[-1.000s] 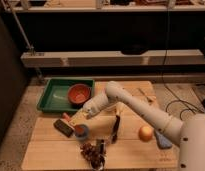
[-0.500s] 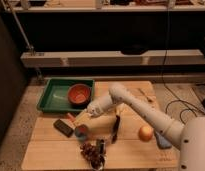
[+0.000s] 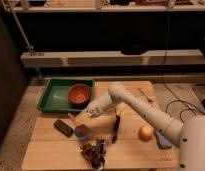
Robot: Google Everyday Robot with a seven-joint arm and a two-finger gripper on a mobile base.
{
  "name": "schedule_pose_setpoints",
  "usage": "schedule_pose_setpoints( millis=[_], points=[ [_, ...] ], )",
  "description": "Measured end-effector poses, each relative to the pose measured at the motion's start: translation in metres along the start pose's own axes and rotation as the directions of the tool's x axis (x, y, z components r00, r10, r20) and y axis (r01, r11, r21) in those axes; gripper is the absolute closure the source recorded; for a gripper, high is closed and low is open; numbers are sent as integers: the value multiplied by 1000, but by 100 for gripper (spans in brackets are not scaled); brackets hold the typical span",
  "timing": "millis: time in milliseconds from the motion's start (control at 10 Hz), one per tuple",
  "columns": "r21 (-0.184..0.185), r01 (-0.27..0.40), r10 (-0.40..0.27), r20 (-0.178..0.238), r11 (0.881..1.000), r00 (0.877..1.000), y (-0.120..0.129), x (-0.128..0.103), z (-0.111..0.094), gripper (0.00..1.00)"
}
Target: Place pepper in plastic cup
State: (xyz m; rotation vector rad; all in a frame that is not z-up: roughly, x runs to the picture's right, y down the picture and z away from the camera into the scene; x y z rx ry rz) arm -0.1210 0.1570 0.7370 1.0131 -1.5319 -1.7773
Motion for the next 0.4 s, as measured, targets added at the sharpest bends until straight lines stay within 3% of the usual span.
schedule_pose_setpoints(
  millis=[300, 400],
  points=[
    [-65, -42, 40, -23, 997, 999, 17, 6, -18, 20],
    [-62, -42, 41, -18, 997, 999, 16, 4, -17, 20]
  ],
)
